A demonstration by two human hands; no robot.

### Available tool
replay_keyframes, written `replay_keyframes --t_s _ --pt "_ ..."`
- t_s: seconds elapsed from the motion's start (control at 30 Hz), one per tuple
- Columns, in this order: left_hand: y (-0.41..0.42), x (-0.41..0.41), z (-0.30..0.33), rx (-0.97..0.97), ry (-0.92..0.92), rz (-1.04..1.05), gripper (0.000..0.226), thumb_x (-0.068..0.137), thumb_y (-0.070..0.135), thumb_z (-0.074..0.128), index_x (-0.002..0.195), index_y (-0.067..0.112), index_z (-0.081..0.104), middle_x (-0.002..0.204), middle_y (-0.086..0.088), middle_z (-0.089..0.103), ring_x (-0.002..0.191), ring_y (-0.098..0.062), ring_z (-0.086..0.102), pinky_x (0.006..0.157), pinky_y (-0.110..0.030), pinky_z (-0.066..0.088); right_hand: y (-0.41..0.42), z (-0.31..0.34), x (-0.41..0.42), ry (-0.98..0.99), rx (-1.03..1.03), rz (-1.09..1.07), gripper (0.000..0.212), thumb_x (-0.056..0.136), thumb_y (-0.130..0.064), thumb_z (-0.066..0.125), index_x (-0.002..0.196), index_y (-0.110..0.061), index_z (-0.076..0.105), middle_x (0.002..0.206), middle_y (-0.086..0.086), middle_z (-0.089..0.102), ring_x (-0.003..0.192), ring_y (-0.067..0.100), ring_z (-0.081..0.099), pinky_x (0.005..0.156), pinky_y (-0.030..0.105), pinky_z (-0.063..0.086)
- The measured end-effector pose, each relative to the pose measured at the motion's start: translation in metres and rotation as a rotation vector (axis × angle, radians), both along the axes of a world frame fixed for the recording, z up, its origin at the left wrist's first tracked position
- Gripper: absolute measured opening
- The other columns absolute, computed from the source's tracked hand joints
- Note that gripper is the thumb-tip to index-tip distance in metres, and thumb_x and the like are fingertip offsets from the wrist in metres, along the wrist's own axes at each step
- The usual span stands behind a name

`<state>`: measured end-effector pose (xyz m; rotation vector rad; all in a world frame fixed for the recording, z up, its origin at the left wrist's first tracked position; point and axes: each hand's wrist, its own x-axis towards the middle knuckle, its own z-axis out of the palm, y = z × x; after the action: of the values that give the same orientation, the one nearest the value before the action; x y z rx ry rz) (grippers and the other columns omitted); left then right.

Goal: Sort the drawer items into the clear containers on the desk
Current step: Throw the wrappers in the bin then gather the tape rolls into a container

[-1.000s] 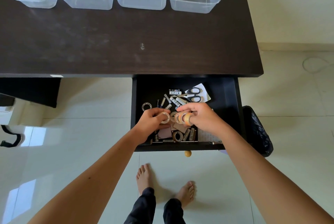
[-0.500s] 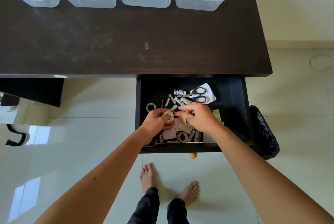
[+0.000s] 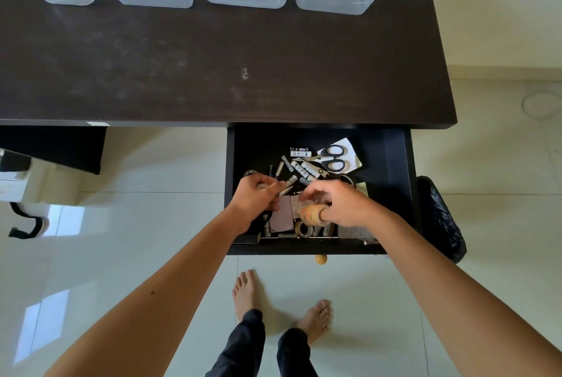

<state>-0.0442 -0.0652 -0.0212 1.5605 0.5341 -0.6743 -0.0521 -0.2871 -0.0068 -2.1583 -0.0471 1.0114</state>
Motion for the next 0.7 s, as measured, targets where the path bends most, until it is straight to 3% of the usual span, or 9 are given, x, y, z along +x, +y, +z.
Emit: replay_keyframes --t_s 0.1,0.23,0.27,0.33,0.4,0.47,0.53,0.6,0.7 --pt "0.002 -0.002 -0.002 -0.018 0.004 -0.033 0.017 0.093 0.015 0.076 0.104 0.006 0.067 0.092 -0.015 0.067 0.079 -0.021 0.067 0.074 -0.035 0.065 -0.002 0.002 -0.004 0.053 -0.022 0.094 0.069 0.084 0.000 0.065 0.138 -0.042 0.064 0.123 -0.013 0.062 0.100 0.011 0.067 0.077 0.033 0.061" --pt "0.002 -0.006 -0.003 -0.014 0.014 -0.046 0.022 0.093 0.016 0.076 0.110 0.005 0.067 0.091 -0.014 0.067 0.078 -0.019 0.068 0.078 -0.038 0.064 0.005 0.007 -0.008 0.011 -0.076 0.278 0.062 0.084 0.007 0.057 0.134 -0.027 0.071 0.135 -0.006 0.054 0.116 0.011 0.054 0.078 0.005 0.043" --pt "0.002 -0.006 -0.003 -0.014 0.016 -0.039 0.023 0.093 0.015 0.075 0.112 0.004 0.066 0.091 -0.014 0.067 0.078 -0.019 0.068 0.078 -0.039 0.065 0.007 0.005 -0.008 -0.010 -0.093 0.311 0.060 0.084 0.006 0.057 0.132 -0.025 0.072 0.134 -0.004 0.054 0.121 0.012 0.052 0.086 0.006 0.043" --pt "0.001 -0.006 -0.003 -0.023 0.022 -0.023 0.024 0.095 0.014 0.073 0.114 0.002 0.065 0.090 -0.014 0.066 0.079 -0.020 0.068 0.080 -0.040 0.065 0.011 0.000 -0.007 -0.033 -0.125 0.364 0.060 0.082 0.003 0.057 0.131 -0.030 0.072 0.129 -0.002 0.053 0.128 0.017 0.048 0.104 0.026 0.047" --pt "0.002 -0.006 -0.001 -0.032 0.030 -0.007 0.024 0.096 0.013 0.071 0.115 0.001 0.065 0.090 -0.014 0.066 0.079 -0.021 0.068 0.080 -0.039 0.065 0.014 -0.003 -0.007 -0.047 -0.164 0.445 0.065 0.084 0.000 0.055 0.134 -0.038 0.069 0.129 -0.003 0.053 0.131 0.017 0.045 0.110 0.038 0.046" --pt "0.002 -0.006 0.000 -0.043 0.032 -0.001 0.023 0.097 0.013 0.070 0.117 0.001 0.065 0.091 -0.015 0.066 0.080 -0.022 0.068 0.078 -0.037 0.065 0.017 -0.001 -0.006 -0.050 -0.178 0.497 0.066 0.087 0.001 0.053 0.139 -0.038 0.066 0.138 -0.002 0.054 0.136 0.019 0.043 0.112 0.040 0.046" --pt "0.003 -0.007 0.002 -0.050 0.031 -0.002 0.022 0.097 0.013 0.070 0.116 0.002 0.065 0.092 -0.016 0.066 0.081 -0.023 0.068 0.079 -0.038 0.065 0.018 0.002 -0.006 -0.057 -0.184 0.521 0.065 0.090 0.003 0.053 0.142 -0.034 0.064 0.145 -0.001 0.052 0.139 0.019 0.042 0.111 0.035 0.045" --pt "0.003 -0.008 0.002 -0.051 0.031 0.000 0.019 0.097 0.012 0.070 0.113 0.004 0.065 0.092 -0.016 0.066 0.080 -0.023 0.067 0.082 -0.042 0.064 0.018 0.004 -0.006 -0.077 -0.193 0.542 0.066 0.090 0.005 0.055 0.144 -0.031 0.063 0.148 -0.001 0.050 0.139 0.019 0.042 0.101 0.026 0.043" --pt "0.003 -0.009 0.001 -0.044 0.027 -0.003 0.015 0.096 0.012 0.071 0.109 0.006 0.065 0.092 -0.015 0.066 0.079 -0.021 0.067 0.084 -0.044 0.063 0.019 0.005 -0.005 -0.113 -0.213 0.563 0.062 0.089 0.005 0.058 0.141 -0.027 0.066 0.143 0.000 0.050 0.132 0.021 0.043 0.087 0.027 0.044"
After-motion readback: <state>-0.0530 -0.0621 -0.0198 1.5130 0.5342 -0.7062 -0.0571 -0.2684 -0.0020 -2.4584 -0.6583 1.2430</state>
